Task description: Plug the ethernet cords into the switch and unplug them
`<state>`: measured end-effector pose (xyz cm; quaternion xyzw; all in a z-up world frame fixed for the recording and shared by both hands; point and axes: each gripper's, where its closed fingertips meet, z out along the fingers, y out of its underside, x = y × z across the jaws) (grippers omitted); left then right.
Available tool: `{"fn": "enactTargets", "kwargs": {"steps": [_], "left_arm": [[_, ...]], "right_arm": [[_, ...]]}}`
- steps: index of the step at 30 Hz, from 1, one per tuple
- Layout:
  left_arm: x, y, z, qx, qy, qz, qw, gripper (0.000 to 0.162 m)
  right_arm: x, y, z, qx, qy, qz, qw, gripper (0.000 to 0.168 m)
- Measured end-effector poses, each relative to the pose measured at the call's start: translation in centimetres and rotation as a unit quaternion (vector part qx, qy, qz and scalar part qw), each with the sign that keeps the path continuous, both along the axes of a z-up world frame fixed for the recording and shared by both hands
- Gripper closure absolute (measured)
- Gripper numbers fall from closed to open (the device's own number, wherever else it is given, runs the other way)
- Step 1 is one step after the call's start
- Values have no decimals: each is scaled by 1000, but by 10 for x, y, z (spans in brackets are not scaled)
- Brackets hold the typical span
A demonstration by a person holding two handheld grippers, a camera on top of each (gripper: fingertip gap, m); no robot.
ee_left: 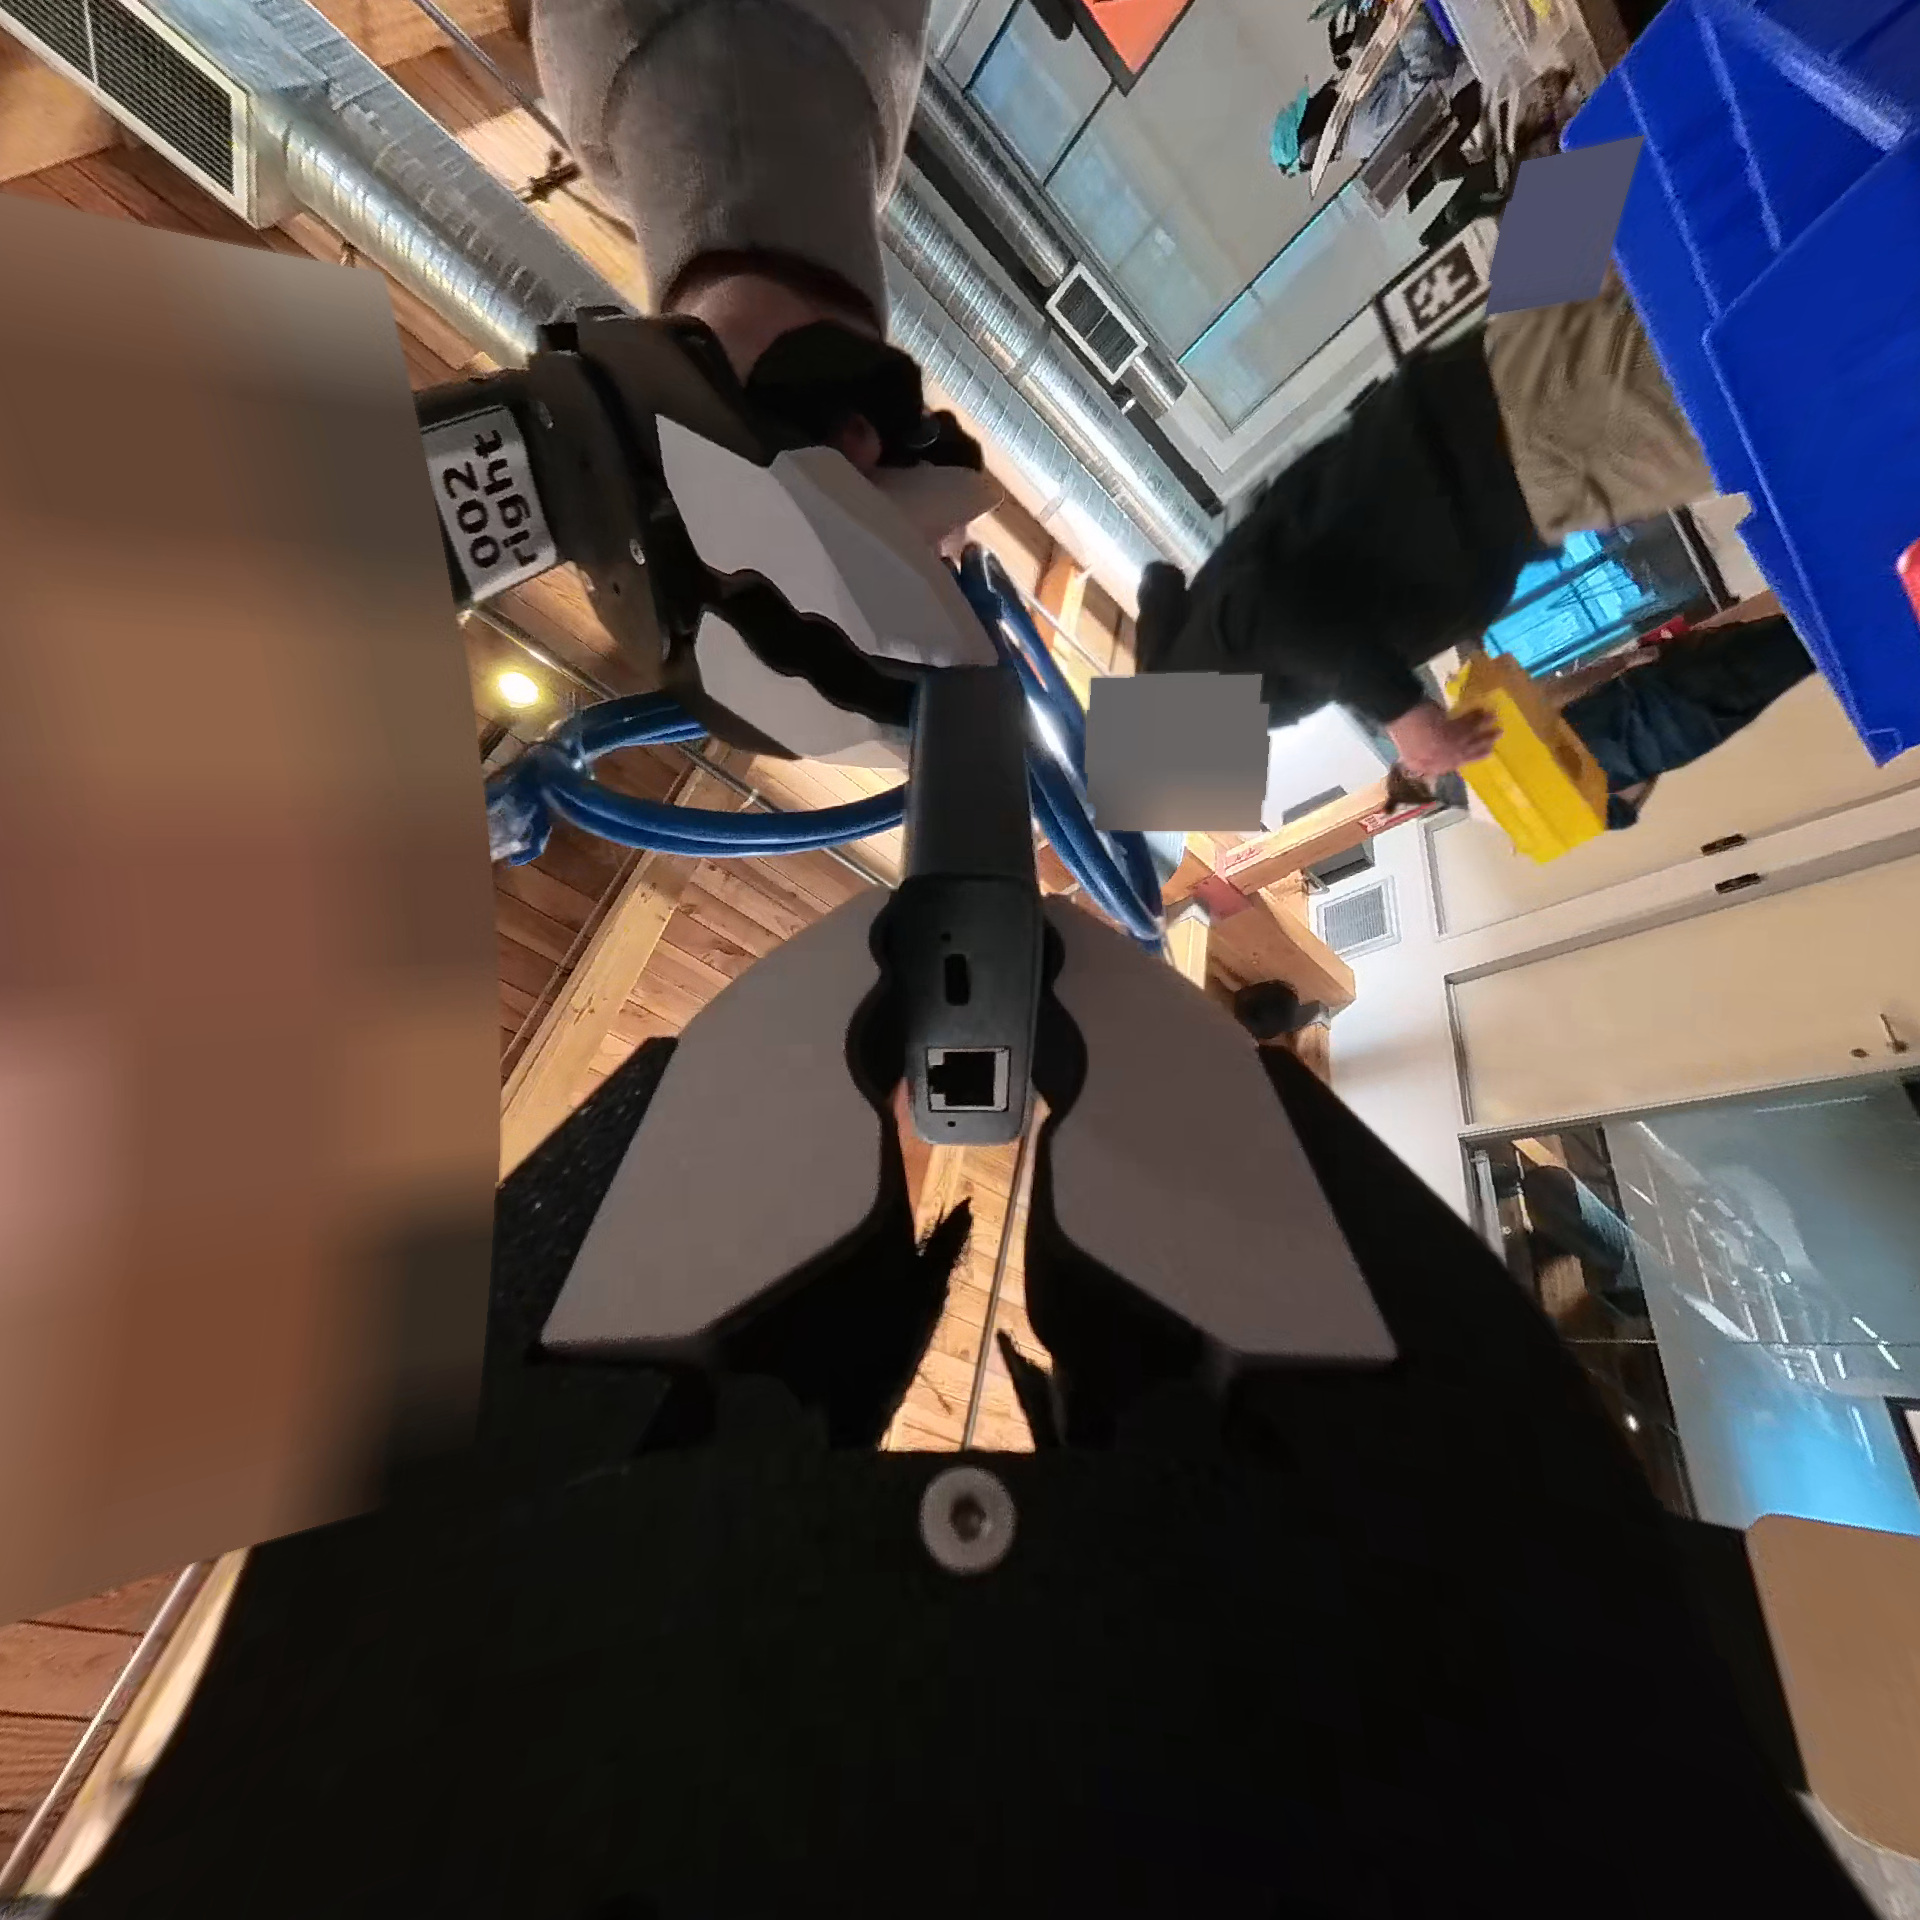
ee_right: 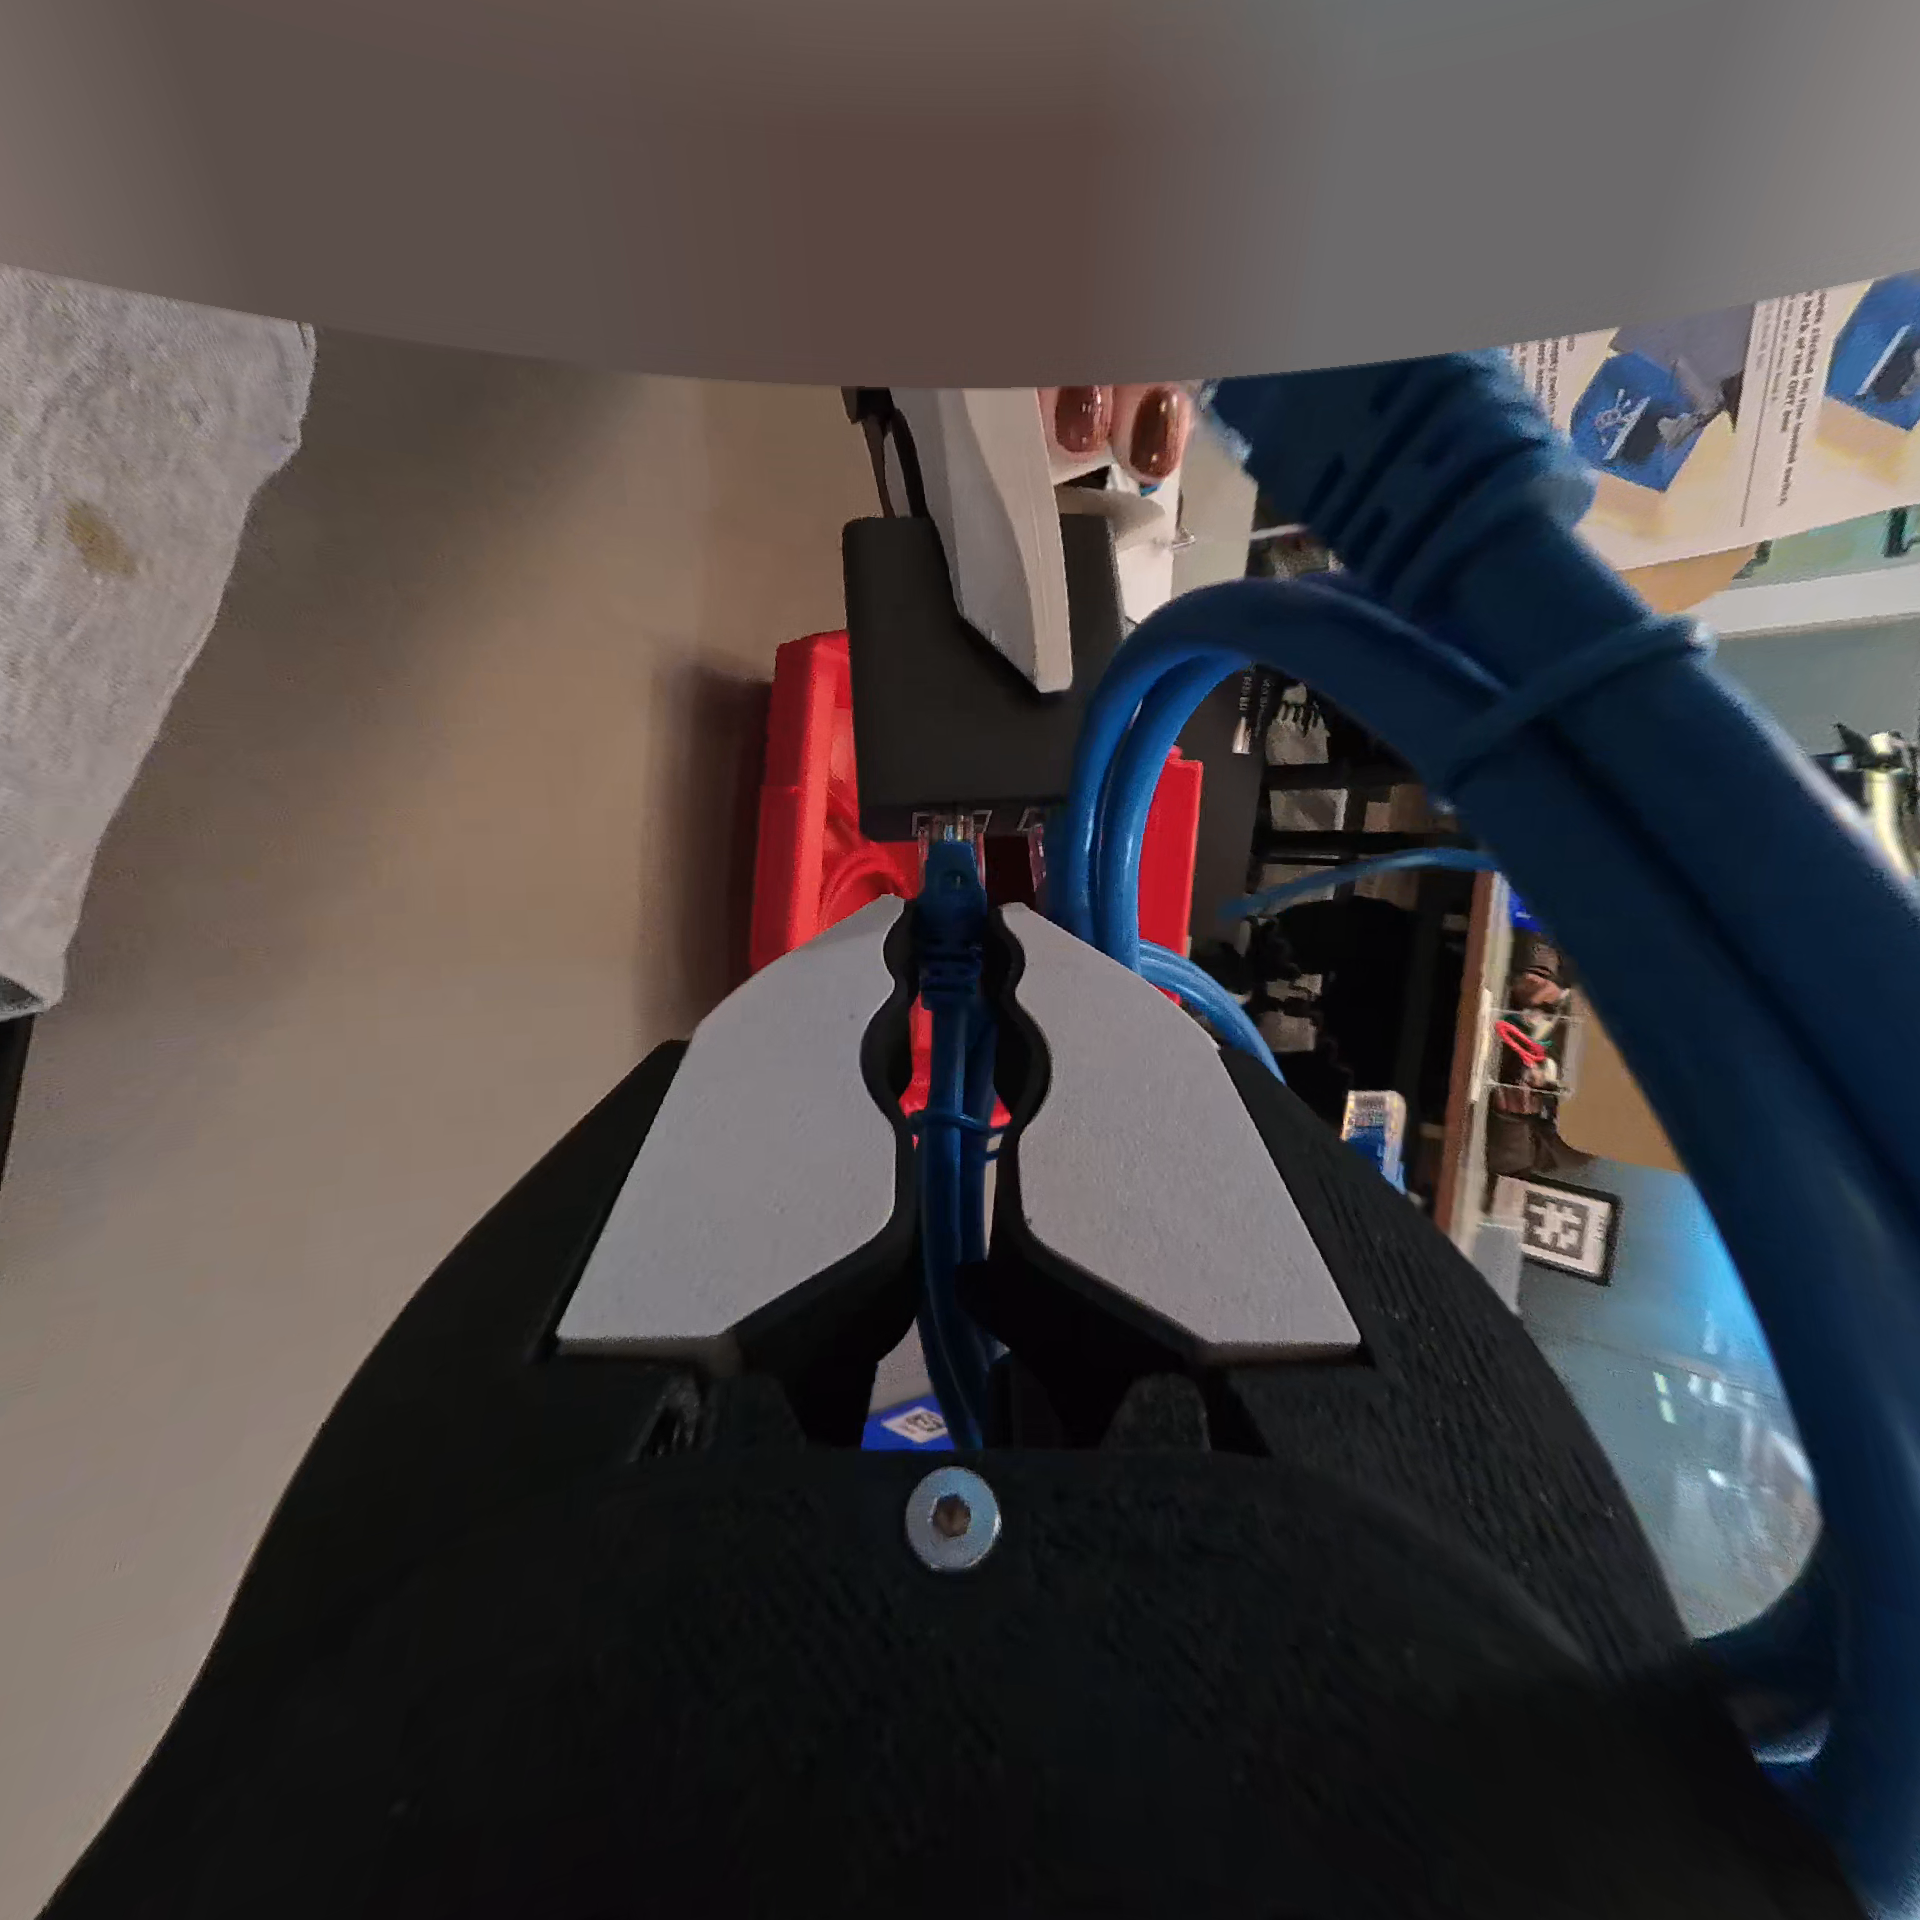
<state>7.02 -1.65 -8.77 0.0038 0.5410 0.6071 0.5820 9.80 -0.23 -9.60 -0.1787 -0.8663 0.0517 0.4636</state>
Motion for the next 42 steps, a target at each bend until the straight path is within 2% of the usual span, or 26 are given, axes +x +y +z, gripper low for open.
{"fn": "enactTargets", "kwargs": {"steps": [9,17,21,24,27,30,34,36,39,42], "left_arm": [[2,7,-9,-54,-23,-26,998,142],[1,17,-20,-89,-22,-17,996,143],[-1,30,-25,-95,-19,12,995,142],[-4,34,-21,-116,-50,10,992,142],[-21,41,-12,-155,-100,18,983,142],[-48,59,-1,-210,-194,51,957,142],[-62,78,-2,-333,-337,42,879,142],[-62,82,-9,-388,-365,35,846,141],[-60,85,-19,-436,-376,37,817,142],[-57,86,-23,-445,-366,45,816,142]], "right_arm": [[0,2,-11,-62,-7,10,998,158],[-4,11,-22,-63,-31,-3,998,159],[-6,27,-28,-60,-8,-44,997,157],[-8,32,-23,-61,48,-56,995,154],[-5,41,-9,-24,127,-74,989,137],[3,48,-1,5,182,-90,979,136],[1,47,-2,51,207,-98,972,135],[-7,52,4,89,226,-125,962,141],[-26,45,2,120,219,-122,961,141],[-44,38,0,143,215,-94,961,140]]}}
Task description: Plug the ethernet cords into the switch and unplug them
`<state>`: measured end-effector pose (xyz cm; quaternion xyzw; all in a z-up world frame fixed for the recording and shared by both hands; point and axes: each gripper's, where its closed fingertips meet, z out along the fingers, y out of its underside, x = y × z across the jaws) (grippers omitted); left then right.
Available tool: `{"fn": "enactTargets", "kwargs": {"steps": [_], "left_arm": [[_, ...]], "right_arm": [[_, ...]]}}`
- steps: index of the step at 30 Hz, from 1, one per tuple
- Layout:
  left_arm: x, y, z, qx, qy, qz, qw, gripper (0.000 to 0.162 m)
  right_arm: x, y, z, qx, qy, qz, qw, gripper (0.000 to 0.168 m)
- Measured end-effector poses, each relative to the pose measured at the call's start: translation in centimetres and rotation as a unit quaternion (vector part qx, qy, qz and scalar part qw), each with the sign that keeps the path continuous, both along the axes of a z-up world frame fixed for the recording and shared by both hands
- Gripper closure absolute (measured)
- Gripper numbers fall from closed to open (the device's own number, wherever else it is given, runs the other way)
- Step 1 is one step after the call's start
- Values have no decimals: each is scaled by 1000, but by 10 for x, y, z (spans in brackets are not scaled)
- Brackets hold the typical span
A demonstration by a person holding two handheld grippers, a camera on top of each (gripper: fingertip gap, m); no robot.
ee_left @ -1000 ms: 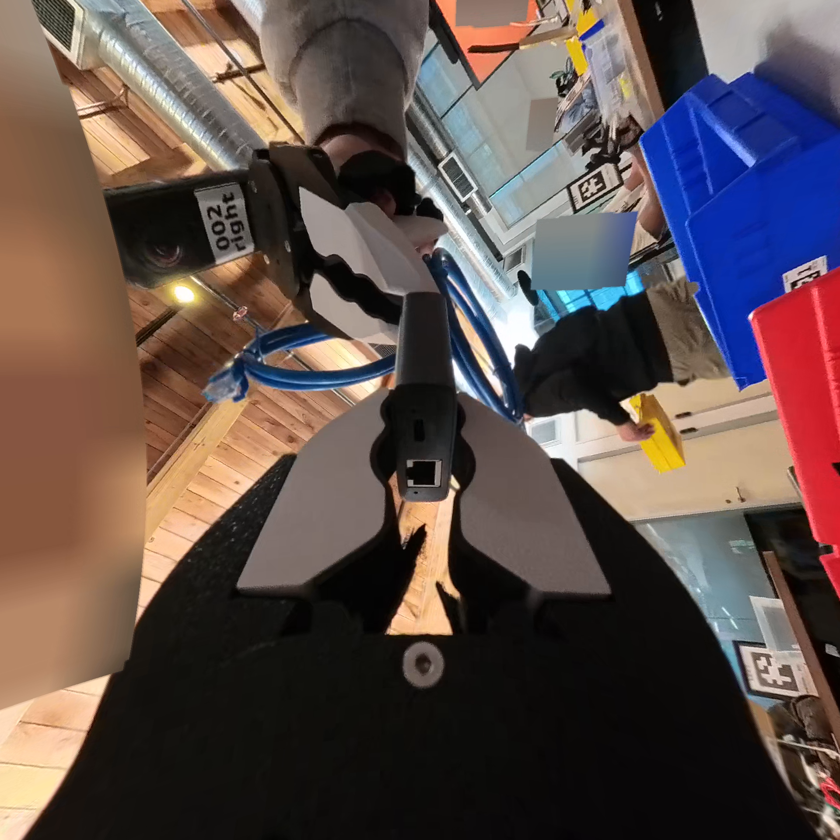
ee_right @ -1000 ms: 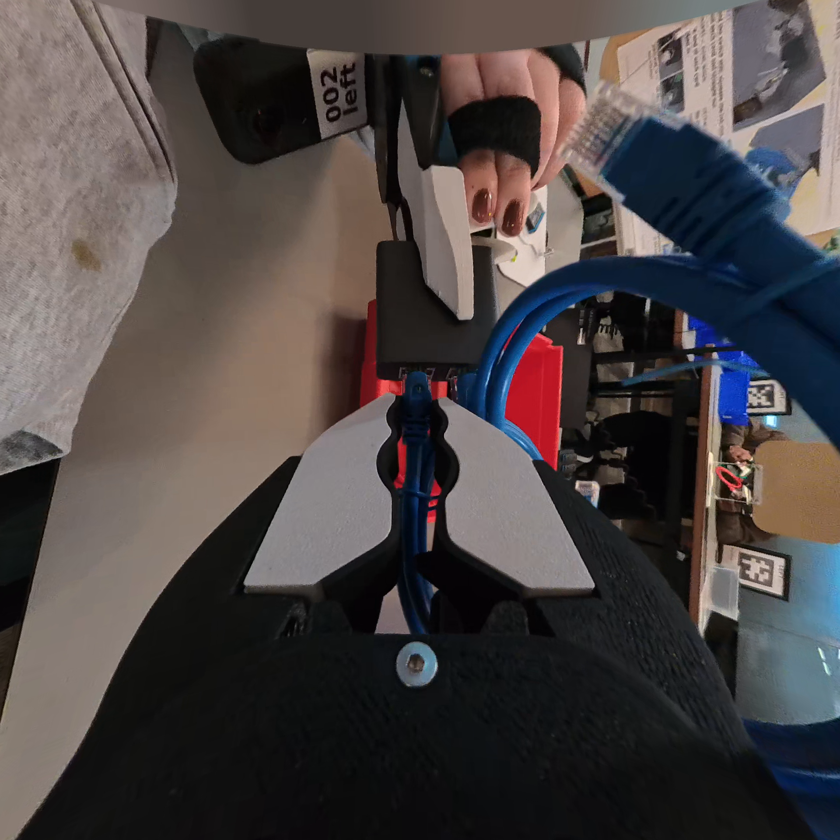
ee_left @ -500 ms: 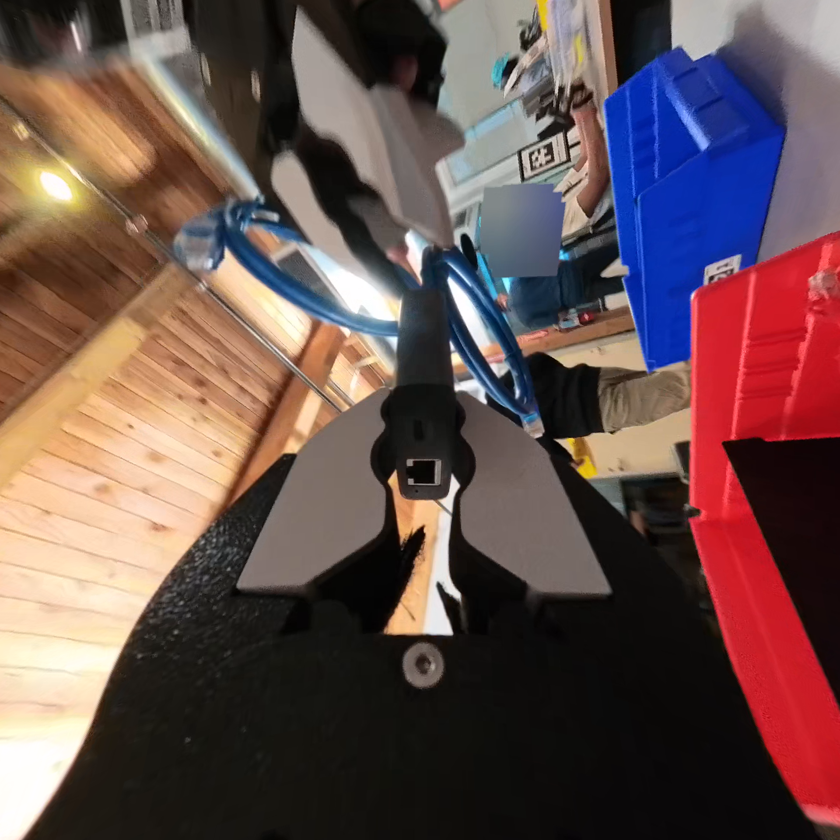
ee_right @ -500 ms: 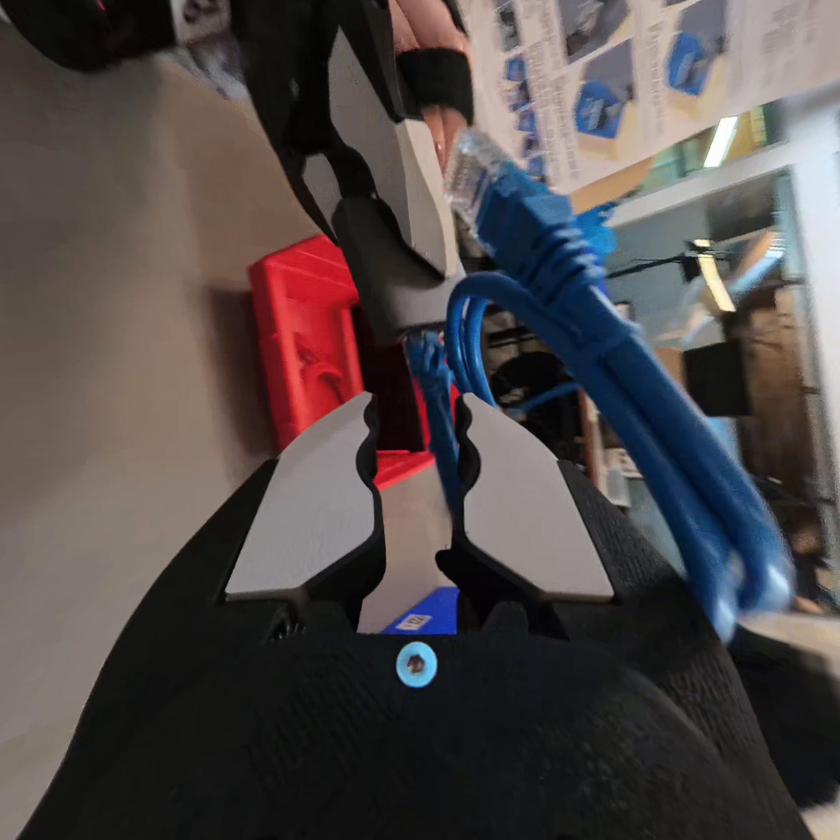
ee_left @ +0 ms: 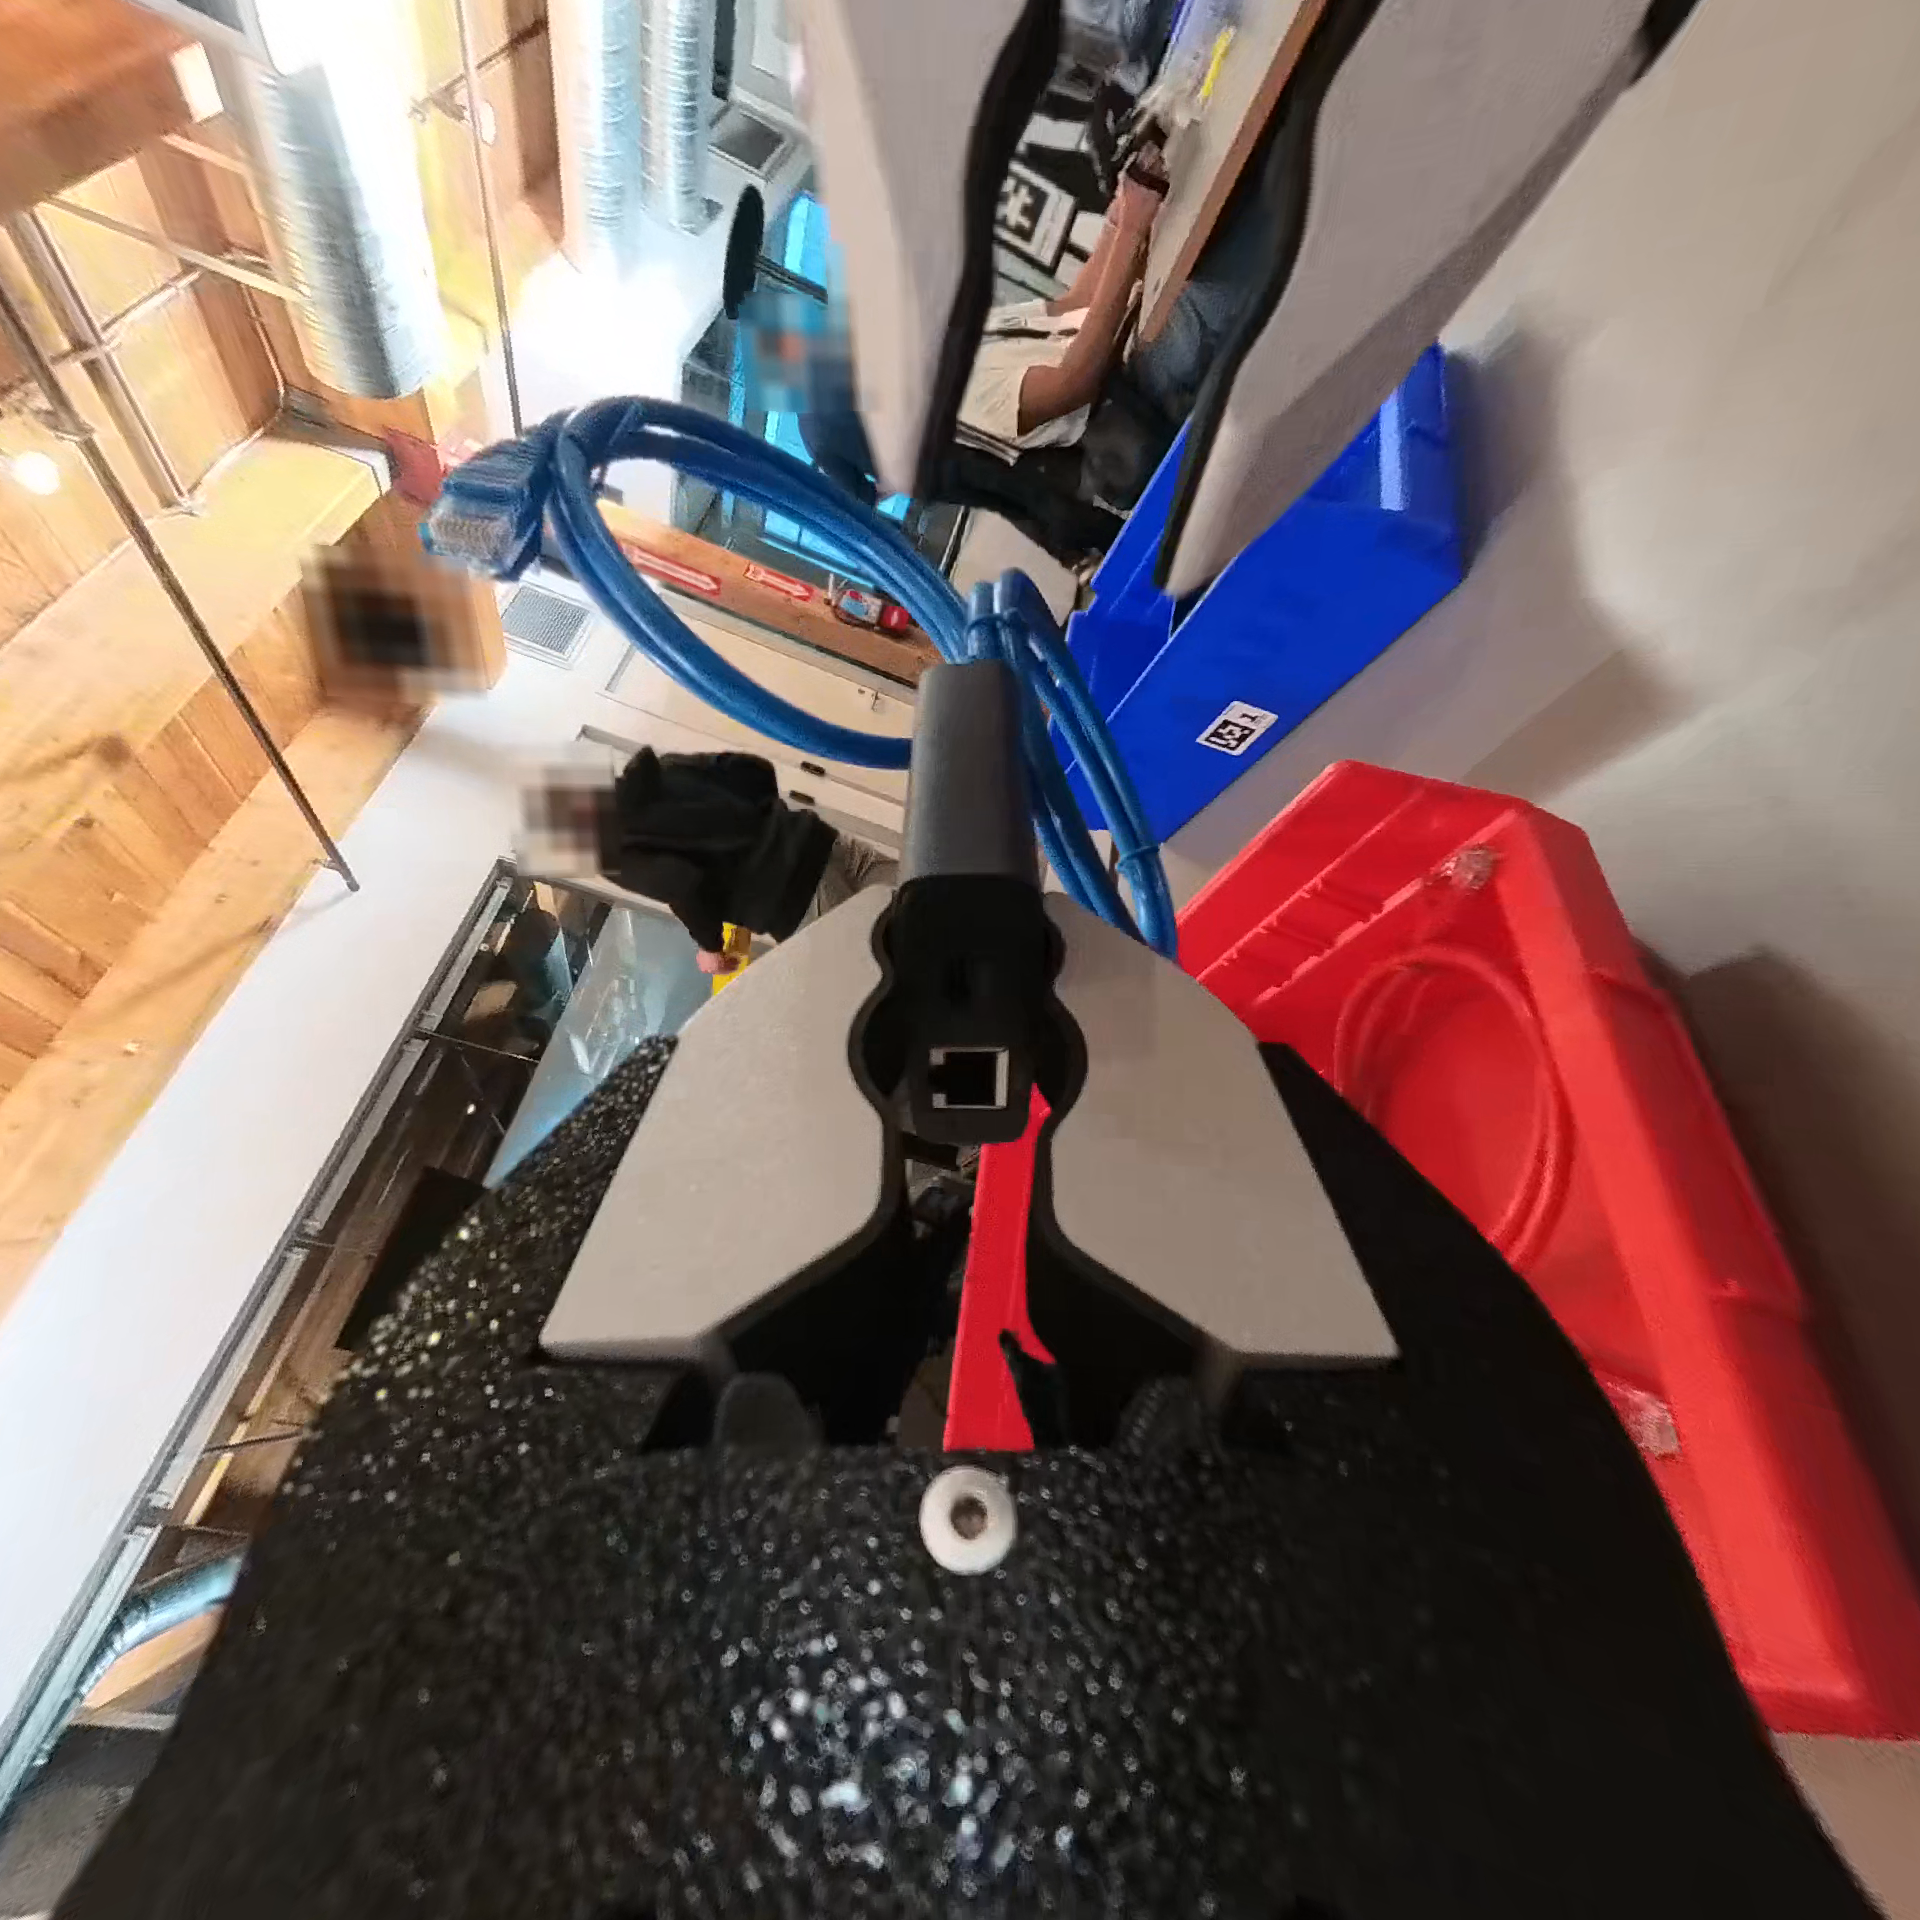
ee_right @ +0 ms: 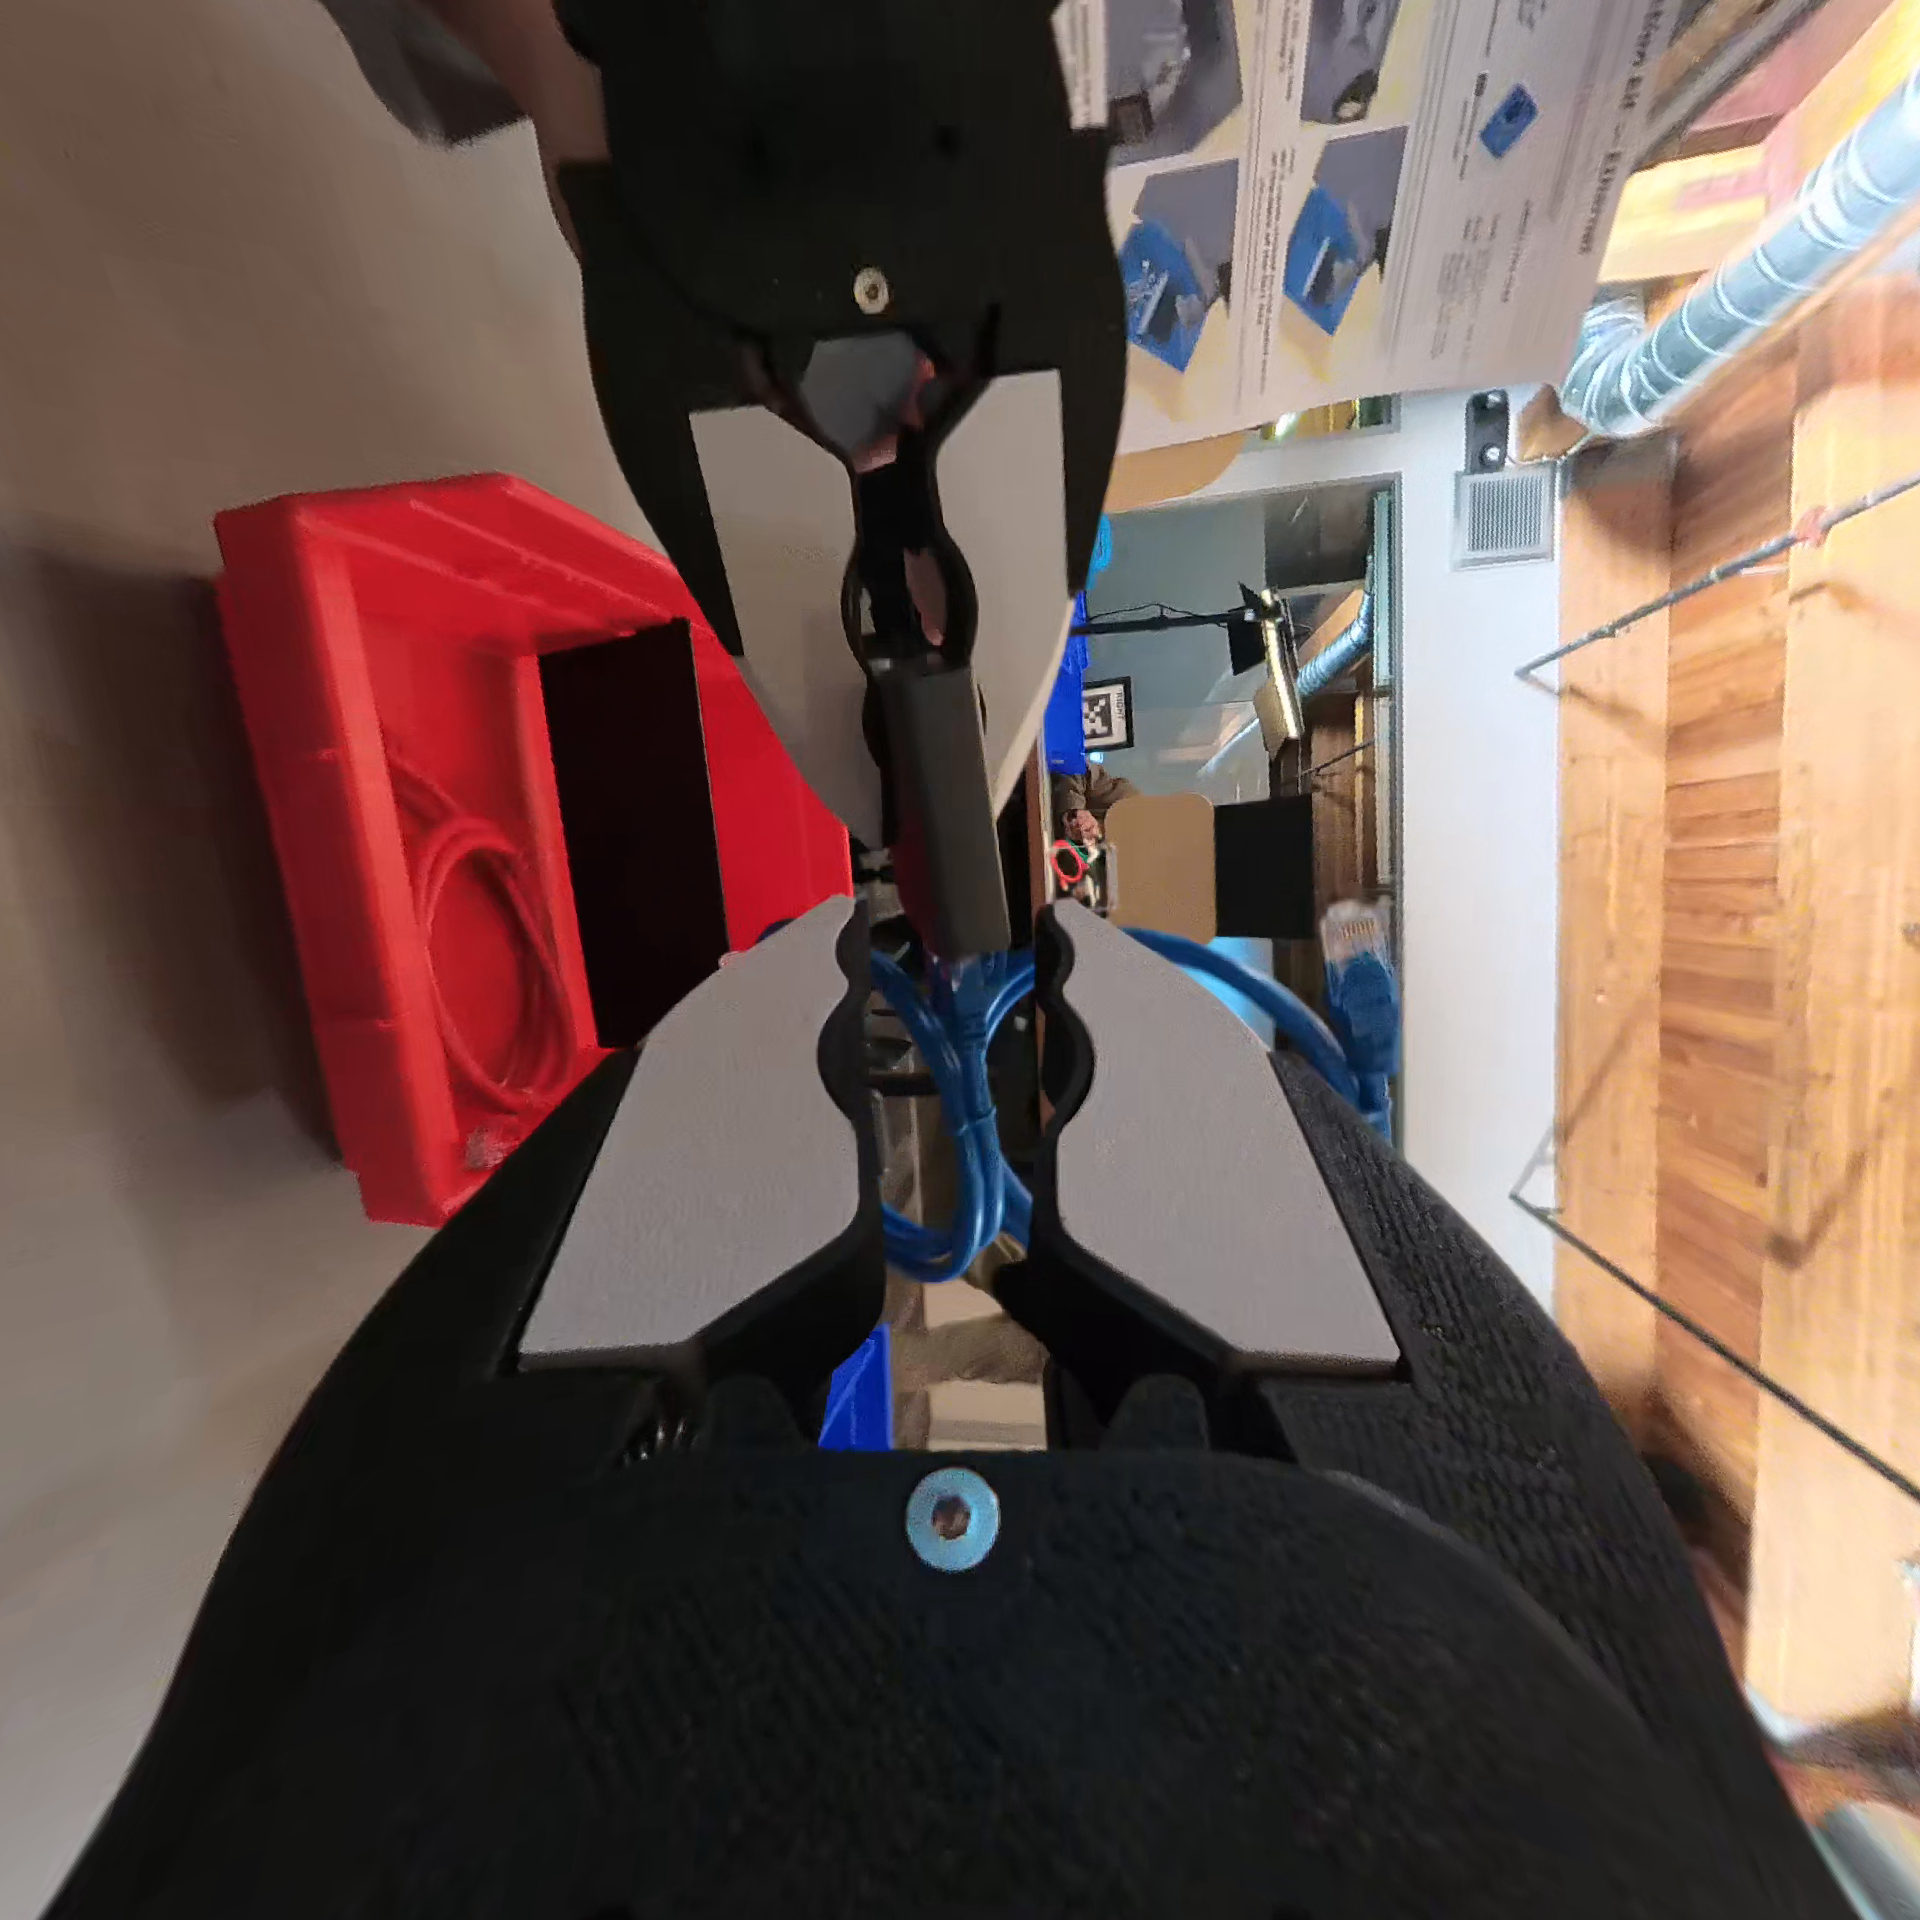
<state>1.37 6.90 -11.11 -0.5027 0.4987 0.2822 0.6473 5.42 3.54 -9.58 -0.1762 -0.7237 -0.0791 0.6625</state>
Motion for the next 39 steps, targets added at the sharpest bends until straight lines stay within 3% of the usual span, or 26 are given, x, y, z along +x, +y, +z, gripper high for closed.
{"fn": "enactTargets", "kwargs": {"steps": [6,9,11,14,17,22,26,32,39], "left_arm": [[11,-8,-9,-35,33,-22,999,142],[16,-11,-10,-28,48,-31,998,142],[15,-11,-10,-18,55,-29,998,141],[16,-11,3,11,11,-25,1000,124],[10,-11,8,-27,-29,-13,999,105],[-11,-20,51,12,-145,-3,989,88],[-31,-26,70,33,-173,27,984,91],[-67,-19,74,44,-177,90,979,96],[-83,-6,63,1,-207,99,973,98]], "right_arm": [[-21,15,-13,41,-48,-28,998,130],[-24,17,-19,59,-71,-33,995,147],[-24,17,-20,53,-68,-36,996,148],[-18,19,-17,13,-58,-39,997,148],[-5,33,-18,-4,-37,-59,998,148],[40,94,-15,11,19,-148,989,149],[81,140,-10,-1,52,-199,979,148],[120,199,-8,9,46,-244,969,148],[129,225,-3,11,48,-252,966,149]]}}
